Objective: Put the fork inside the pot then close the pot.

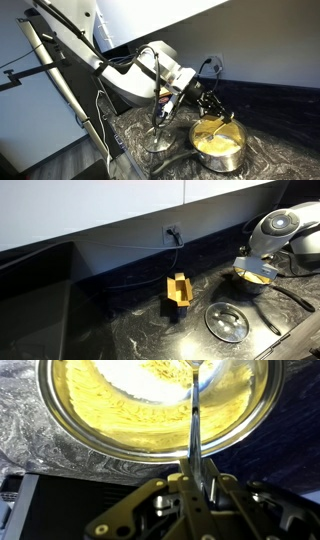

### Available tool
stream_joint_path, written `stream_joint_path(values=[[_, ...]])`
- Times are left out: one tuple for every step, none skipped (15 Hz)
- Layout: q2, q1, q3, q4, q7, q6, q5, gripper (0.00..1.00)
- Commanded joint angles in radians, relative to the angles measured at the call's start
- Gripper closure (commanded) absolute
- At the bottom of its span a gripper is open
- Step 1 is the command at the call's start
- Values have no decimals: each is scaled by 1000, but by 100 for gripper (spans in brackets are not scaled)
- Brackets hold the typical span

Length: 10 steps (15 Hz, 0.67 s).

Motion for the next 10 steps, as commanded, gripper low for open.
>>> stream_joint_path(values=[[4,30,-6,5,68,-61,-51,96],[0,35,-6,-1,78,-76,-62,96],[-6,41,-6,-6,82,-100,-69,96],[-26,-52,97,-12,82,-148,-89,96],[-33,-63,114,-19,66,-173,-83,96],[-36,-80,141,-21,63,-206,-82,96],[-37,-100,165,-22,39,-232,-65,96],[-34,-115,185,-18,34,-260,-62,96],[-25,-127,201,-12,36,-288,-64,96],[-17,-136,214,-5,41,-317,-66,96]])
